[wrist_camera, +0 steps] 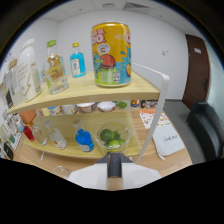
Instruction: Make me a cup of Mojito.
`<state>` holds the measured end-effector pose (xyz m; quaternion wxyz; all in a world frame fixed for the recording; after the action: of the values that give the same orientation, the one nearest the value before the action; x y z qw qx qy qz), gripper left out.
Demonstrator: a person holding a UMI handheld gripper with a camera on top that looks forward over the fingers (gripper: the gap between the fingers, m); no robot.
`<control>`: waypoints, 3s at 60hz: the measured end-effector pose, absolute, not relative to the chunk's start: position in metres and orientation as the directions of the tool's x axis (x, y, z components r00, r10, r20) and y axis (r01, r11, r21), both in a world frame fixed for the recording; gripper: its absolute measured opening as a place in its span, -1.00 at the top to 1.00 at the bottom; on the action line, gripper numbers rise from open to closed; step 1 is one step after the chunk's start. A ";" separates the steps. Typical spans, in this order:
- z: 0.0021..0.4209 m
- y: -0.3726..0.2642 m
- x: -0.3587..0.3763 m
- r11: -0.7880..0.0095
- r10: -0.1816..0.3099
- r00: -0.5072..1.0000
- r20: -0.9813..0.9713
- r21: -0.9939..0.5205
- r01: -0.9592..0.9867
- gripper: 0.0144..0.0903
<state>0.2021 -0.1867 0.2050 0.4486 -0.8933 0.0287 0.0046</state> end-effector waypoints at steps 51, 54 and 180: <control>0.191 -0.236 0.129 -0.429 0.123 0.796 0.593 -0.691 0.581 0.97; 0.199 -0.231 0.128 -0.380 0.140 0.713 0.687 -0.628 0.679 0.97; 0.010 -0.275 0.262 -0.715 -0.060 0.995 -0.078 -0.693 -0.097 0.97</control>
<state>0.2618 -0.2750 0.0096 0.3753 -0.9256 0.0424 0.0249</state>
